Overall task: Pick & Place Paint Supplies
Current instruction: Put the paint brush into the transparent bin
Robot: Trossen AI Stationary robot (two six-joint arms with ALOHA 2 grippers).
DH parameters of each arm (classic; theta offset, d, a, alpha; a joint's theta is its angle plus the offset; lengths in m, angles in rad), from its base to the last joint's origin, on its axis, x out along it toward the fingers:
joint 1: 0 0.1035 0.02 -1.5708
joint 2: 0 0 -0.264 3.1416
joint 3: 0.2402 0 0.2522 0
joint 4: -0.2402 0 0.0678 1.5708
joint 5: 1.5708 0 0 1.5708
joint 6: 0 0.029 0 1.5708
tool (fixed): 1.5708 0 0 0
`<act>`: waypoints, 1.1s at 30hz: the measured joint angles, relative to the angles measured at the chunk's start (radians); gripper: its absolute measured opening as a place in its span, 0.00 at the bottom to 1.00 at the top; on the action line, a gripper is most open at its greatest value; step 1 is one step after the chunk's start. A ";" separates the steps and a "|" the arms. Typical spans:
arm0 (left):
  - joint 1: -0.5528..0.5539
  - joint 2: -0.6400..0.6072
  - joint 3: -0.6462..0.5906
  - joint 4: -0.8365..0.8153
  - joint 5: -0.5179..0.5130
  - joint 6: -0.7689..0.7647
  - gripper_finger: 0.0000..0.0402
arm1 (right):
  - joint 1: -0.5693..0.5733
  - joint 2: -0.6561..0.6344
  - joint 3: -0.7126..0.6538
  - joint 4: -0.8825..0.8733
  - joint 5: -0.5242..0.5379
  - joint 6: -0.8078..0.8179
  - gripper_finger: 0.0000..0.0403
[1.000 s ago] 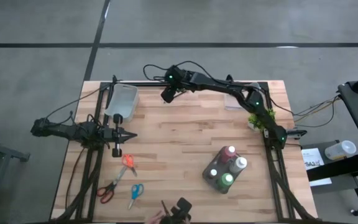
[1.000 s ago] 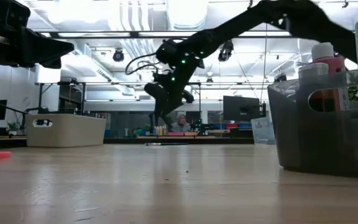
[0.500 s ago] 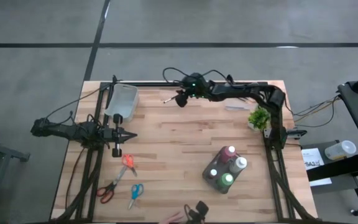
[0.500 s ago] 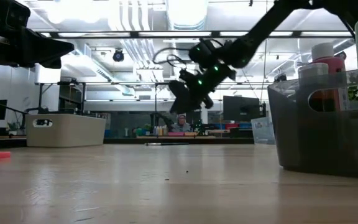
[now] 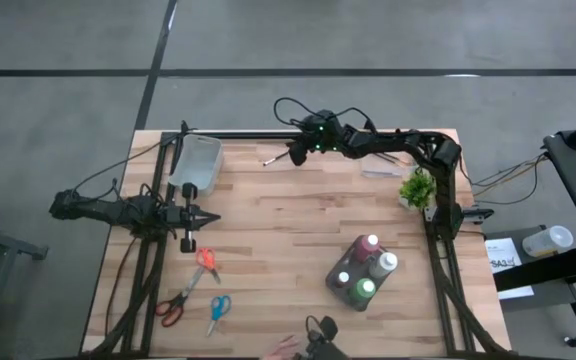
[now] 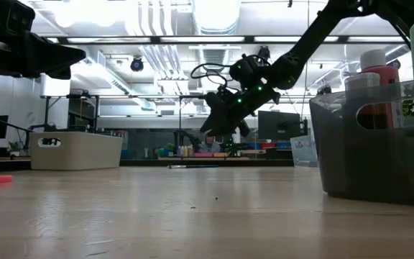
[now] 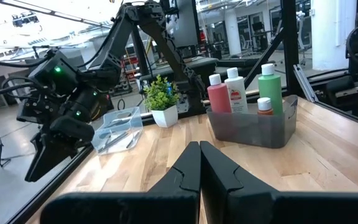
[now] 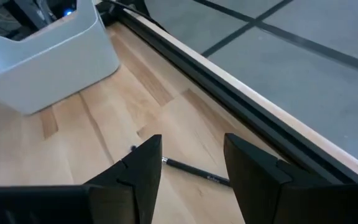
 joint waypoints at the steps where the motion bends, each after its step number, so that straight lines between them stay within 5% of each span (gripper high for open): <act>1: 0.000 0.000 0.000 0.000 0.000 0.000 0.00 | 0.000 0.000 0.000 0.000 -0.001 -0.005 0.42; 20: 0.000 0.000 0.000 0.000 0.000 0.000 0.00 | 0.069 -0.018 -0.133 0.220 -0.012 -0.056 0.42; 33: 0.000 0.000 0.000 0.000 0.000 0.000 0.00 | 0.075 -0.267 -0.342 0.248 -0.012 -0.179 0.42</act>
